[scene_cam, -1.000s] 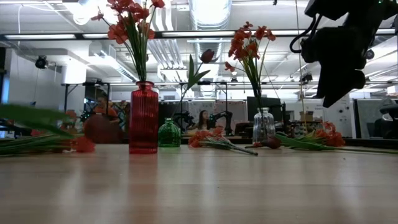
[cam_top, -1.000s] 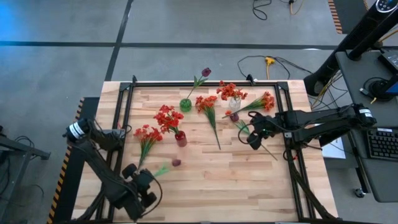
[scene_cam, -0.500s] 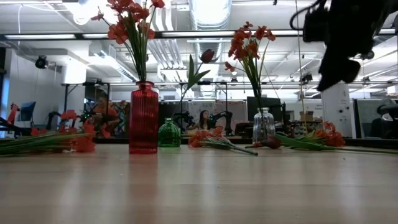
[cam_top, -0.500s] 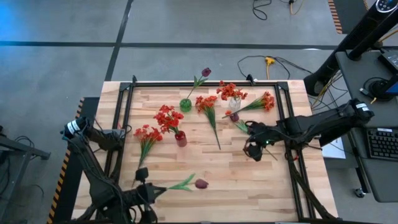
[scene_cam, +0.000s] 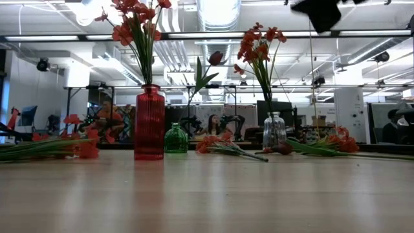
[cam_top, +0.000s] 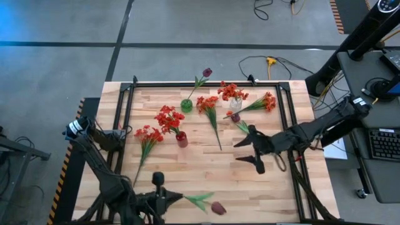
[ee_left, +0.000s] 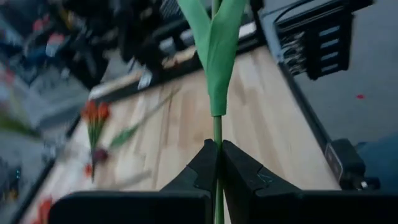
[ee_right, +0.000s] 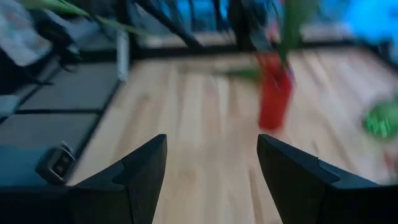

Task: Sort flowers into vase by color
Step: Put the bottom dark red tulip into the green vase

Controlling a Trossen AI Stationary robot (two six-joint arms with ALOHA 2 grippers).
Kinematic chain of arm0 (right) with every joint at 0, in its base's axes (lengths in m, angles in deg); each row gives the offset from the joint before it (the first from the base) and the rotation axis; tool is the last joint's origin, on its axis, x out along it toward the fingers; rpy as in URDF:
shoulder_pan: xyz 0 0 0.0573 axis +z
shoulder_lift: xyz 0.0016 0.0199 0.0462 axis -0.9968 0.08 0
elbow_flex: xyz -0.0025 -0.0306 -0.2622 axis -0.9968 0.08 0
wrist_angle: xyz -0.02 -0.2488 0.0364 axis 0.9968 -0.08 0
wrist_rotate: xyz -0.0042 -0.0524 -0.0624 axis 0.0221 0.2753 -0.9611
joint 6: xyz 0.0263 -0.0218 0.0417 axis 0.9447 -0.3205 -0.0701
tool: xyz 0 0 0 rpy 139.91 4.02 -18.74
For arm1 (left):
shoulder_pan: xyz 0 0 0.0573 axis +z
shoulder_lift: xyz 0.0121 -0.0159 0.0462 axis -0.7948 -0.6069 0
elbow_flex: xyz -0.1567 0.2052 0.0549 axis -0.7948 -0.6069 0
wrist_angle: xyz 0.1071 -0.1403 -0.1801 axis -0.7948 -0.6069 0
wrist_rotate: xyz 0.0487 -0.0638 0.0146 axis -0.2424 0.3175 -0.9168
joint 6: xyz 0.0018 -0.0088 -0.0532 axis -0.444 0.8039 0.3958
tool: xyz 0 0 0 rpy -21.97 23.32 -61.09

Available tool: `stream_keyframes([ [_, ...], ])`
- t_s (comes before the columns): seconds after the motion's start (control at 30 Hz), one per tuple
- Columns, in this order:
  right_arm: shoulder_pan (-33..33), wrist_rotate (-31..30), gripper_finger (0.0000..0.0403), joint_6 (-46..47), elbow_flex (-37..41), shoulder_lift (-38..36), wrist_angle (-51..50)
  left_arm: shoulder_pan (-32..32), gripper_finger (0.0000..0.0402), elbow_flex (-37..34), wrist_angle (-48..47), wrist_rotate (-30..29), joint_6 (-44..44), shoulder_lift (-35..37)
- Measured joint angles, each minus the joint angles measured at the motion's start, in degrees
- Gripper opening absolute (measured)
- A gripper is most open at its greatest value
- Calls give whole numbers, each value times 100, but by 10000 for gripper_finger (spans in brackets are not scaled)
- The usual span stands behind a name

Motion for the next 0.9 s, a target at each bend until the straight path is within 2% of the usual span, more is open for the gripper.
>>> stream_keyframes([
  [0.1,222,-1,242,-671,57,183,680,114,0,-21,604,196,-933,0],
  [0.3,566,-227,242,-1649,74,866,1881,369,0,-464,2021,710,-2067,7],
  [0.4,627,-281,242,-2006,76,1191,2407,486,0,-925,3105,1046,-2482,16],
  [0.57,639,-300,242,-2572,76,1607,3425,555,0,-1672,5237,1280,-3230,33],
  [0.73,639,-275,242,-2891,-92,2013,4087,574,0,-2382,7033,1378,-3600,33],
  [0.9,639,-270,242,-3050,-615,2586,4086,686,0,-2866,7904,1376,-3707,33],
])
